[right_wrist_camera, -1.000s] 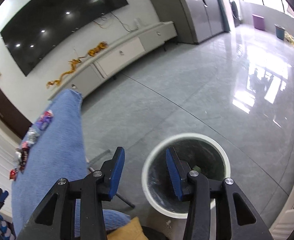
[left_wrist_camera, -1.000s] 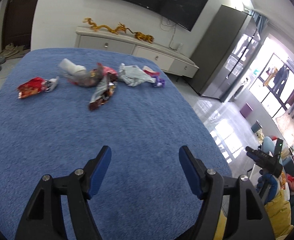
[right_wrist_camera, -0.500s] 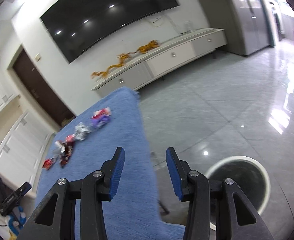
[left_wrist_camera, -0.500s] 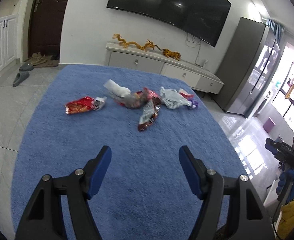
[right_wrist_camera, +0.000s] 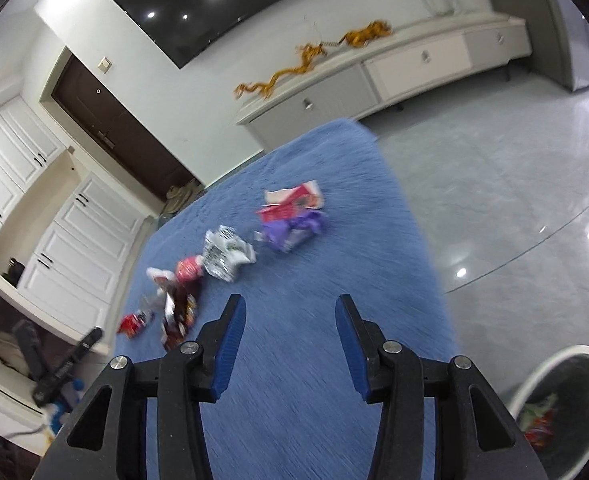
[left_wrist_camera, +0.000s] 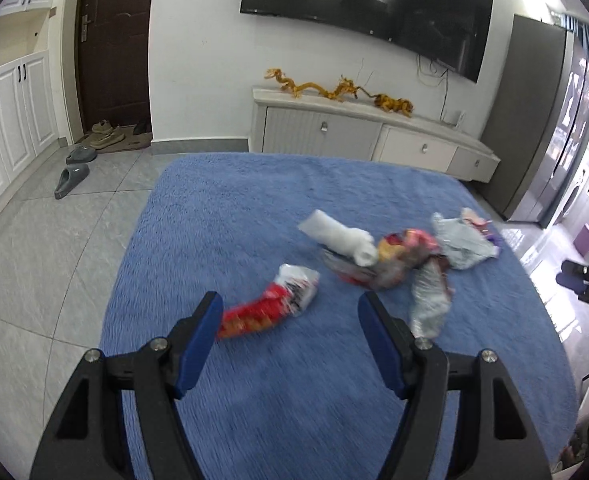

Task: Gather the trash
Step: 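Grasp the red chip bag with the left tool while the right tool grasps the purple wrapper, then carry both items over the white bin and open both tools to drop them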

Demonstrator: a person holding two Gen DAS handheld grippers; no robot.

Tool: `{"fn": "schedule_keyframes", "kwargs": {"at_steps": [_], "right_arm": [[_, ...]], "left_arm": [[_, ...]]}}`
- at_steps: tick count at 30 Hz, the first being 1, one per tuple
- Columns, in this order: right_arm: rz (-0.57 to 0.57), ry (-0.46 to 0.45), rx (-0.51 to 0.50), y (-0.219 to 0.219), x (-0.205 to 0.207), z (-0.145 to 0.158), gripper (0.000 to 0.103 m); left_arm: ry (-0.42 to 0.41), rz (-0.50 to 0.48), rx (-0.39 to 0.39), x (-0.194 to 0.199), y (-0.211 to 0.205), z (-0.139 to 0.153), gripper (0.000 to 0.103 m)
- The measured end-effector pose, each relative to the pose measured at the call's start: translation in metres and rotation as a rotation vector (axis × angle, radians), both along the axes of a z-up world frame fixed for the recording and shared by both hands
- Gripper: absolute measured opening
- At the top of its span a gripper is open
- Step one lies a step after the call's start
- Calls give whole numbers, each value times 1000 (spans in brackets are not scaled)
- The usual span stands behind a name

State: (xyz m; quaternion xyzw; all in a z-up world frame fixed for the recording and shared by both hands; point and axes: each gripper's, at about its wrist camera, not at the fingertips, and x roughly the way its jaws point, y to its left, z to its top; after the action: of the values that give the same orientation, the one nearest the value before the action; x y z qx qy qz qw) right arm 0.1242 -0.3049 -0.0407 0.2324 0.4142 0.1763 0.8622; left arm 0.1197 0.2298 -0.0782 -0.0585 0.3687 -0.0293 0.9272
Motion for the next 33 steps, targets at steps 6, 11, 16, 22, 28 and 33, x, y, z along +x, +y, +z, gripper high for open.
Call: {"fn": "schedule_keyframes", "kwargs": {"at_steps": [6, 11, 16, 22, 28, 33], "right_arm": [[5, 102, 72, 28, 65, -32, 47], [-42, 158, 124, 36, 99, -51, 48], [-78, 178, 143, 38, 113, -58, 51], [-95, 178, 74, 41, 116, -58, 38], [-76, 163, 47, 36, 100, -58, 29], [-49, 111, 99, 25, 70, -51, 29]], "left_arm": [[39, -34, 26, 35, 1, -28, 69], [65, -59, 43, 54, 1, -41, 69], [93, -82, 36, 63, -1, -51, 69], [116, -94, 36, 63, -5, -57, 61], [127, -118, 14, 53, -10, -57, 24], [121, -121, -45, 34, -14, -50, 21]]}}
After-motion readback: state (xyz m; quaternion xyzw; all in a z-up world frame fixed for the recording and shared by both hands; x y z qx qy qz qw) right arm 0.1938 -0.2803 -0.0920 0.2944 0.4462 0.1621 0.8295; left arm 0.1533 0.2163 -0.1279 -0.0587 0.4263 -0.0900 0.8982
